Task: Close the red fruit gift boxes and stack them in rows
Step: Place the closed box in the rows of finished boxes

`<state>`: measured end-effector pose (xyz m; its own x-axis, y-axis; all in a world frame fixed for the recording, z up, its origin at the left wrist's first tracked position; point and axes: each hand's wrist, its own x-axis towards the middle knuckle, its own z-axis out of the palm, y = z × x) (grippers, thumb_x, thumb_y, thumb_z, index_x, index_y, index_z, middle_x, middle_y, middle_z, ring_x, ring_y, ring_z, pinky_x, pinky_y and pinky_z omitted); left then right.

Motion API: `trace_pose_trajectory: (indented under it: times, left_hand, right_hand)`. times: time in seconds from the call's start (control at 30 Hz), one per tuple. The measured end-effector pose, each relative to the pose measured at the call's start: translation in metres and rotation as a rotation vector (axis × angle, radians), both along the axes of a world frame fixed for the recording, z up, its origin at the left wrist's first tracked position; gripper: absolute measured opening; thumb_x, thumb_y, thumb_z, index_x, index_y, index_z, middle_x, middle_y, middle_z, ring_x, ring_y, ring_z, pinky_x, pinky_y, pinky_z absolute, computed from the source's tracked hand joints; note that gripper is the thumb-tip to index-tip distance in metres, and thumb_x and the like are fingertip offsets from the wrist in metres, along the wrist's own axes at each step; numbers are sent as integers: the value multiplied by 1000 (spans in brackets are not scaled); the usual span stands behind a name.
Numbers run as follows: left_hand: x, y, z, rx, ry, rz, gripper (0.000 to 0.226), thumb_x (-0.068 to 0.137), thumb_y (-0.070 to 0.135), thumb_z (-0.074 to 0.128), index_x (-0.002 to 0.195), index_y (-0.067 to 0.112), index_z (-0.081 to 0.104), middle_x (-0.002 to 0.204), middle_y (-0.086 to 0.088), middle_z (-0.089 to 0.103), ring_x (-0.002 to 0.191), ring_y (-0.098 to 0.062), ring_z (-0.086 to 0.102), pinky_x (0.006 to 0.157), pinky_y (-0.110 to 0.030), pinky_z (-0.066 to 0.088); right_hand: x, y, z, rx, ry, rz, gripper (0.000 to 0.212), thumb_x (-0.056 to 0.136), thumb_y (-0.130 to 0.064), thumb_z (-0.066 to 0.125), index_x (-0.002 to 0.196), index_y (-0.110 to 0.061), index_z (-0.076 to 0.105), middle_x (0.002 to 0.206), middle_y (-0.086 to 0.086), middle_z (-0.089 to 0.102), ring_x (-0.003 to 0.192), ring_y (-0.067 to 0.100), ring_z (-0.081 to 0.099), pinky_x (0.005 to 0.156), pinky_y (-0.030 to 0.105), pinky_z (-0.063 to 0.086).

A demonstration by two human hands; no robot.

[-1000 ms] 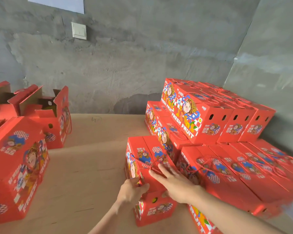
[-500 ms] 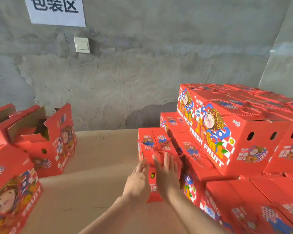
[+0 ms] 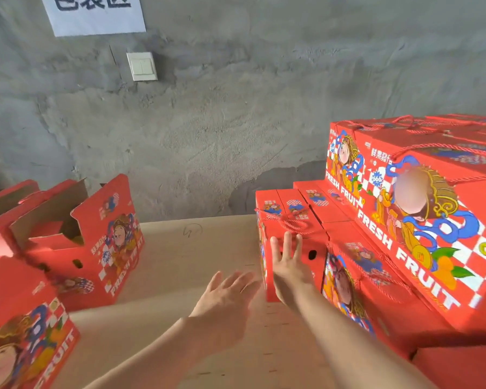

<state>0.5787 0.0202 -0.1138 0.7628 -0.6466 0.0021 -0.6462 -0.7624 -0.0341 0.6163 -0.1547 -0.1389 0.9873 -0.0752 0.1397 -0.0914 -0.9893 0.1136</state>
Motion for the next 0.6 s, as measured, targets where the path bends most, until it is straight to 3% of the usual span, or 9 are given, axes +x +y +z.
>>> trace_pose_trajectory:
  times: [0.07, 0.13, 0.2, 0.23, 0.27, 0.33, 0.4, 0.5, 0.6]
  left_hand:
    - [-8, 51, -6, 220, -6, -5, 55, 97, 27, 36, 148, 26, 15, 159, 4, 2, 145, -11, -2, 114, -41, -13]
    - [-20, 113, 2, 306, 53, 65, 56, 95, 34, 41, 148, 27, 22, 159, 2, 9, 146, -13, 5, 116, -43, -9]
    - [-32, 171, 21, 350, -44, 33, 63, 72, 52, 68, 129, 28, 56, 142, -7, 48, 131, -11, 44, 113, -41, 27]
    - [-39, 194, 28, 373, -46, 89, 66, 46, 57, 81, 105, 28, 73, 117, -7, 67, 109, -11, 63, 98, -38, 46]
    - [-45, 215, 35, 418, -118, 147, 68, 32, 57, 84, 93, 27, 76, 105, -6, 71, 97, -12, 68, 91, -35, 50]
    - [-58, 259, 37, 512, -71, 284, 71, 68, 59, 66, 131, 29, 54, 142, -6, 47, 133, -19, 43, 112, -45, 19]
    - [-65, 305, 27, 597, -38, 380, 62, 91, 48, 36, 147, 24, 23, 157, -2, 16, 146, -25, 8, 112, -52, -9]
    - [-71, 353, 25, 591, -74, 431, 63, 92, 45, 33, 150, 33, 9, 159, 5, -7, 144, -23, -18, 104, -56, -25]
    - [-70, 377, 26, 386, 12, 502, 71, 86, 56, 35, 145, 50, -5, 151, 14, -28, 128, -9, -38, 107, -55, -20]
  right_hand:
    - [20, -8, 17, 113, 136, -75, 84, 88, -1, 41, 149, -13, -16, 154, 20, -23, 141, 44, -17, 110, 49, 30]
    - [32, -9, 36, 175, 217, -143, 88, 88, -2, 45, 149, -18, -16, 154, 15, -26, 144, 36, -15, 114, 48, 25]
    - [35, 11, 41, 154, 218, -157, 85, 88, -3, 46, 149, -12, -12, 154, 16, -24, 145, 35, -7, 116, 46, 20]
    - [31, 32, 37, 139, 186, -81, 81, 88, -4, 45, 150, -10, -8, 155, 14, -22, 146, 34, 0, 116, 43, 21]
    - [26, 58, 27, 156, 158, 48, 79, 87, -3, 43, 151, -10, -2, 157, 10, -21, 146, 31, 8, 115, 39, 23]
    - [7, 124, 4, 215, 135, 345, 75, 85, 0, 40, 151, -13, 7, 159, 0, -14, 144, 25, 15, 114, 33, 23]
    - [-6, 190, -13, 269, 173, 534, 73, 85, 4, 37, 151, -12, 11, 160, -2, -4, 143, 22, 19, 112, 30, 23]
    - [-3, 273, -21, 308, 216, 641, 72, 85, 3, 41, 150, -9, 12, 159, 7, 7, 143, 25, 20, 115, 30, 23]
    - [7, 328, -19, 388, 228, 613, 65, 85, 1, 45, 146, -3, 21, 151, 14, 23, 138, 28, 30, 113, 33, 29]
